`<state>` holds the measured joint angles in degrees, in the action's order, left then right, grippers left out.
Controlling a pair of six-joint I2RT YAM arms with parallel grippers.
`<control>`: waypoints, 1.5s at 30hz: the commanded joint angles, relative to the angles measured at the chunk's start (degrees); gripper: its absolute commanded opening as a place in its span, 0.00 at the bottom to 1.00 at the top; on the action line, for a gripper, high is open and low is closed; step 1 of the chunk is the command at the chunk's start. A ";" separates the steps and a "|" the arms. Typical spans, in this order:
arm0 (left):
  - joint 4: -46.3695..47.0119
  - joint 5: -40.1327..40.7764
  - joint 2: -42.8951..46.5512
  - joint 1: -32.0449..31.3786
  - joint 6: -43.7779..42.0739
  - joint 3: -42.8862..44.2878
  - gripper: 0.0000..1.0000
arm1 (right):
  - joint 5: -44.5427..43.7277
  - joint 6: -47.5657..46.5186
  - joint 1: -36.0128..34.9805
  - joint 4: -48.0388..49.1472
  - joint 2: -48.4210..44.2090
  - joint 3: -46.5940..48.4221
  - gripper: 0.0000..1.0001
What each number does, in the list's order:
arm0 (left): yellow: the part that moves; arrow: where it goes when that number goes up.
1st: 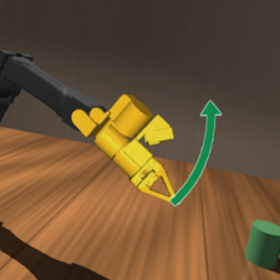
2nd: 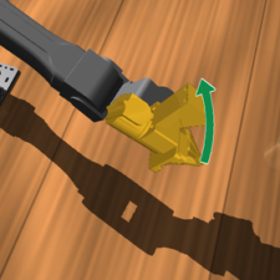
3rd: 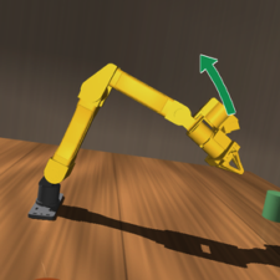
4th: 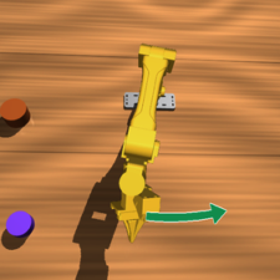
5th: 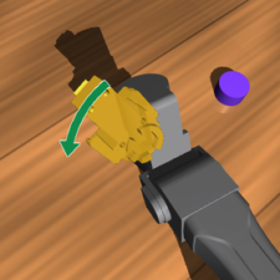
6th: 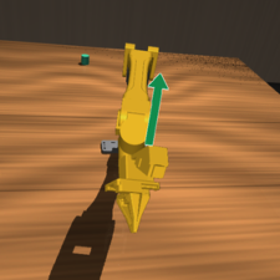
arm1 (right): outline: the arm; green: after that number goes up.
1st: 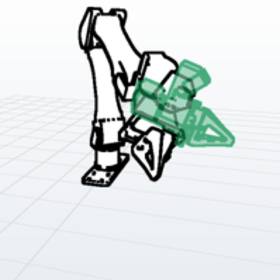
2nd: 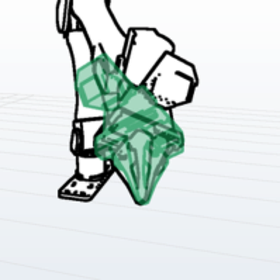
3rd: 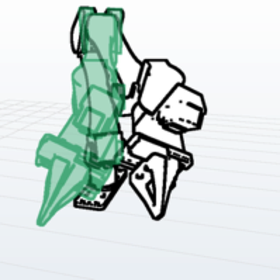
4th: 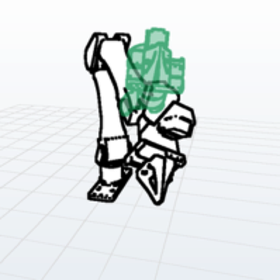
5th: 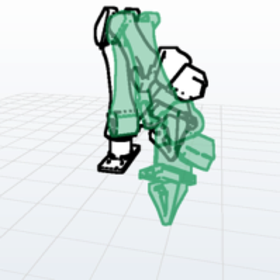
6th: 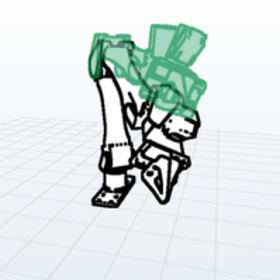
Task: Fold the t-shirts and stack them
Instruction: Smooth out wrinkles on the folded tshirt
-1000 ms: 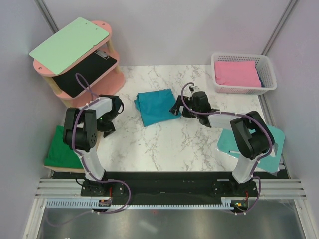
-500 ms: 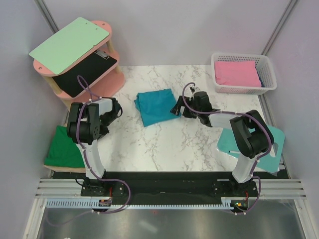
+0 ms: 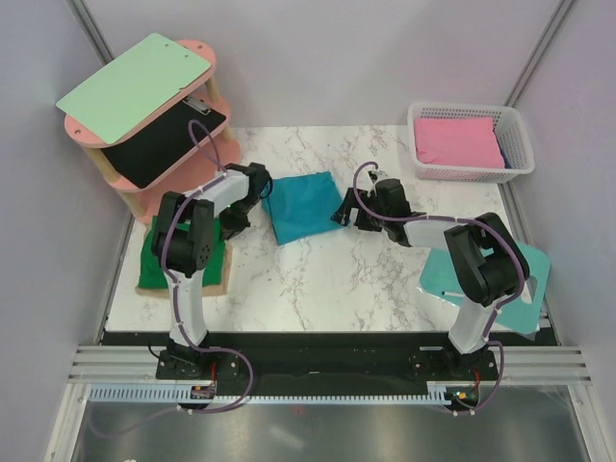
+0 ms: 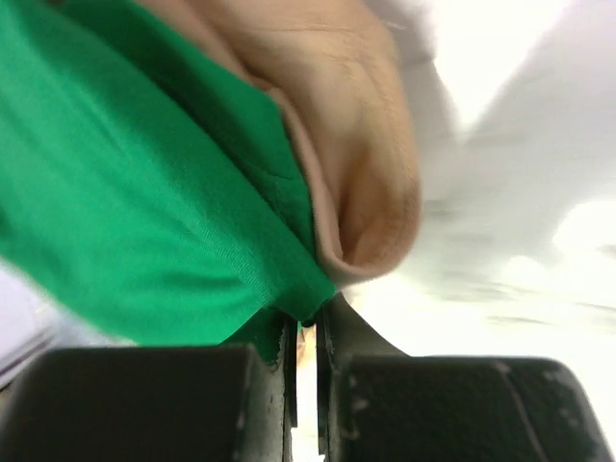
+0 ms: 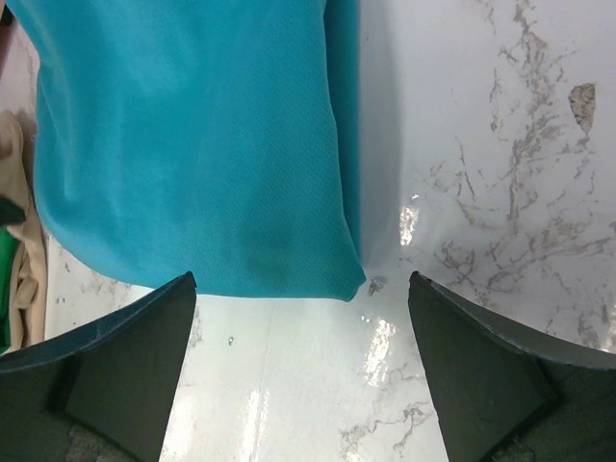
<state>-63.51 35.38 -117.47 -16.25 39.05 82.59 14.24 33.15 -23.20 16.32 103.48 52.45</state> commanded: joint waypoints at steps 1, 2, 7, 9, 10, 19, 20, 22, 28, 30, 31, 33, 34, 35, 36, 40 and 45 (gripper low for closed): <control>4.01 -6.80 -6.17 -2.47 -2.31 12.03 0.02 | -0.44 -1.33 0.96 0.12 -1.70 -1.03 0.98; 3.92 -8.55 -7.32 -2.64 -2.74 13.81 0.02 | -0.53 -1.33 1.05 0.21 -1.79 -1.12 0.98; 3.13 -10.41 -12.68 -3.53 -3.72 25.24 0.02 | -0.09 -1.33 1.49 0.03 -1.44 -1.47 0.98; 1.38 -10.15 -13.75 -3.61 -3.63 29.36 0.02 | -0.26 -1.42 1.41 0.12 -1.70 -1.73 0.98; 1.11 -10.32 -14.10 -3.61 -3.71 30.26 0.13 | -0.44 -1.50 1.58 0.21 -1.88 -1.91 0.98; 5.14 -8.48 -5.15 -11.17 -4.33 25.09 0.83 | -0.36 0.25 2.20 5.30 1.72 -0.24 0.98; 5.32 -9.00 -4.18 -11.69 -3.20 24.12 0.84 | 0.08 0.77 2.11 5.57 3.46 0.89 0.97; 5.93 -10.32 -1.37 -11.79 -1.53 21.14 0.84 | 1.75 1.65 2.19 7.41 5.23 1.78 0.81; 6.55 -10.59 5.22 -11.79 1.47 12.96 0.84 | 8.35 5.44 2.11 12.34 9.46 1.61 0.10; 8.56 -11.03 6.89 -11.79 1.65 9.28 0.84 | 6.69 5.18 2.28 11.90 7.36 -0.93 0.03; 9.62 -12.33 7.86 -11.87 1.47 7.87 0.84 | 5.72 5.00 2.20 11.55 6.30 -2.07 0.01; 14.53 -13.66 11.20 -11.88 1.29 2.70 0.84 | 3.53 4.30 2.28 10.24 2.70 -5.24 0.00; 16.46 -15.67 12.34 -11.87 1.03 0.84 0.84 | 3.08 3.60 2.28 9.79 1.56 -6.21 0.00; 19.44 -17.34 15.05 -11.96 0.77 -1.18 0.84 | 2.20 3.24 2.37 9.18 -0.45 -7.61 0.00; 24.78 -19.18 16.12 -11.88 0.42 -5.20 0.84 | 1.15 2.89 2.37 7.95 -1.26 -8.23 0.00; 37.47 -28.92 20.35 -11.96 1.12 -12.79 0.84 | 0.26 1.49 2.63 6.54 -3.20 -9.03 0.01; 46.35 -35.11 22.36 -11.96 2.96 -17.10 0.84 | 0.87 1.48 2.90 6.09 -1.79 -8.41 0.01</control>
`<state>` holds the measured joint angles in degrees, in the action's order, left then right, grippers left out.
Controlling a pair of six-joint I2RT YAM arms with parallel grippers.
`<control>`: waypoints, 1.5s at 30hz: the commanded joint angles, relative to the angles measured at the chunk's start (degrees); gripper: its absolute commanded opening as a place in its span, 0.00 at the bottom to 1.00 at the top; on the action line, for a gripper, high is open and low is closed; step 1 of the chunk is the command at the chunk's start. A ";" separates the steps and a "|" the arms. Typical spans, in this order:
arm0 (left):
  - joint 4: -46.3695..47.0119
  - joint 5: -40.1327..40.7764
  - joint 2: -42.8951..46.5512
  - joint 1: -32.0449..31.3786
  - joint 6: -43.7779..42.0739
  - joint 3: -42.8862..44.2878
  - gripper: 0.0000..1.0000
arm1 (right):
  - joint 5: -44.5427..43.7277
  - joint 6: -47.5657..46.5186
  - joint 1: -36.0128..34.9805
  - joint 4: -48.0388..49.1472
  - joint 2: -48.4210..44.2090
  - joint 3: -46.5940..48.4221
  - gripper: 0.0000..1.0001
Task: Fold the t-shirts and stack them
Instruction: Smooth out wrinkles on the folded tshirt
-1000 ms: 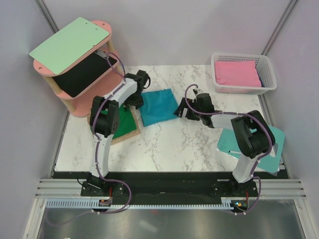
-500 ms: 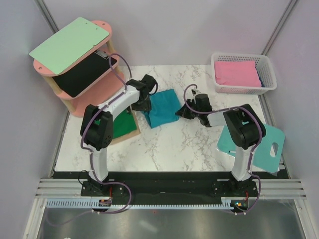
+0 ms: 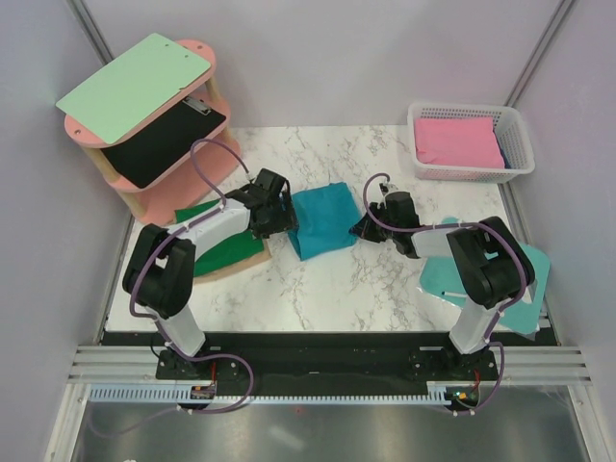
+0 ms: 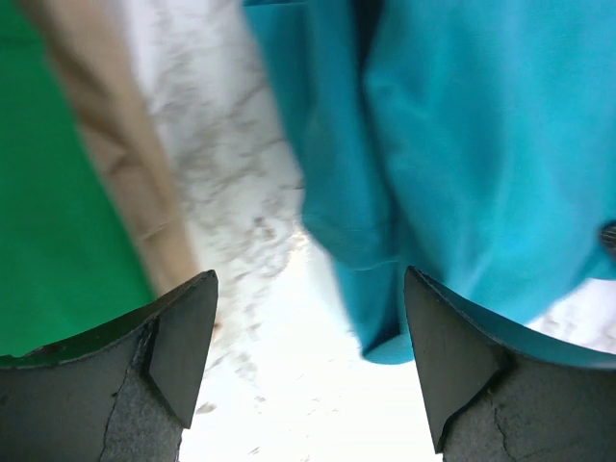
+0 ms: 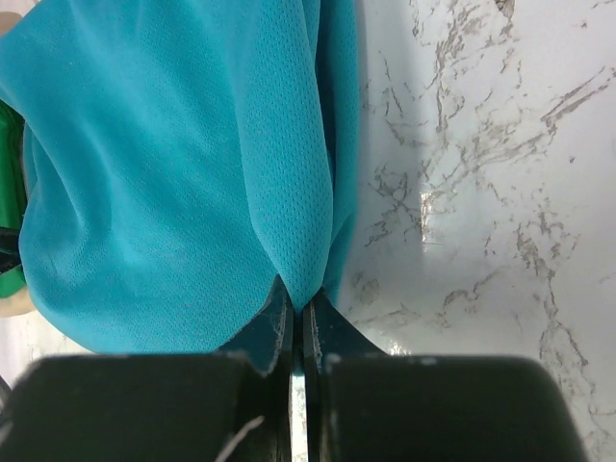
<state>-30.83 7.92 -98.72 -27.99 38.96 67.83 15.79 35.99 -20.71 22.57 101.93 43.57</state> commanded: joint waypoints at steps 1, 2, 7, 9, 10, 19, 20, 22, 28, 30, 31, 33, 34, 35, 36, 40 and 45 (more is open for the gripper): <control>17.17 -10.01 3.88 -0.23 3.57 -3.05 0.84 | -0.41 -1.27 0.41 -0.16 0.28 0.46 0.01; 17.99 -10.99 4.06 -0.31 3.93 -3.67 0.85 | -0.50 -1.10 0.41 0.19 0.55 0.37 0.01; 19.05 -14.25 -0.58 -0.40 6.13 -2.36 0.85 | 0.29 -0.13 0.49 0.90 2.04 0.46 0.02; 18.79 -12.59 -1.82 -0.49 7.09 -2.70 0.85 | 0.56 -0.04 0.49 1.08 2.22 0.46 0.02; 17.92 -12.49 -2.79 -0.49 7.18 -2.62 0.85 | 0.56 0.05 0.49 0.81 2.22 0.55 0.02; 18.00 -8.72 7.82 -0.58 7.19 -9.12 0.84 | 0.82 -0.65 0.76 0.28 2.31 0.64 0.02; 17.56 -8.45 10.62 -0.58 7.10 -9.38 0.84 | 0.82 -0.57 0.76 0.28 2.40 0.72 0.02; 16.86 -8.89 12.84 -0.58 6.83 -9.82 0.84 | 1.26 -0.39 0.85 0.72 2.75 0.64 0.02; 19.05 -11.00 14.88 -0.93 7.45 -9.92 0.84 | 2.40 0.31 0.76 1.60 4.06 0.90 0.03; 19.23 -11.52 12.08 -0.93 7.45 -9.13 0.84 | 2.40 0.31 0.76 1.51 4.24 0.99 0.03; 19.58 -11.35 11.10 -1.02 7.53 -8.34 0.84 | 2.58 0.31 0.76 1.43 4.24 1.08 0.03; 20.02 -10.91 9.34 -1.02 7.53 -7.81 0.83 | 2.40 0.22 0.85 1.43 4.33 1.08 0.03; 20.02 -10.91 7.42 -1.02 7.53 -7.11 0.83 | 2.40 0.22 0.76 1.34 4.33 1.16 0.03; 20.02 -10.48 6.44 -1.02 7.80 -6.84 0.82 | 2.40 0.22 0.76 1.34 4.33 1.08 0.04; 20.19 -10.39 5.56 -1.02 7.88 -6.49 0.82 | 2.40 0.14 0.76 1.25 4.33 1.16 0.04; 23.44 -11.09 1.70 -1.02 7.80 -6.31 0.81 | 2.66 0.05 0.76 1.16 4.33 1.17 0.04; 26.61 -11.53 -1.39 -0.93 7.80 -4.30 0.77 | 3.10 -0.13 0.76 0.73 4.33 1.34 0.05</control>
<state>-9.52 -3.16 -98.43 -28.73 45.21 59.59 18.57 36.69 -20.01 25.26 104.75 44.05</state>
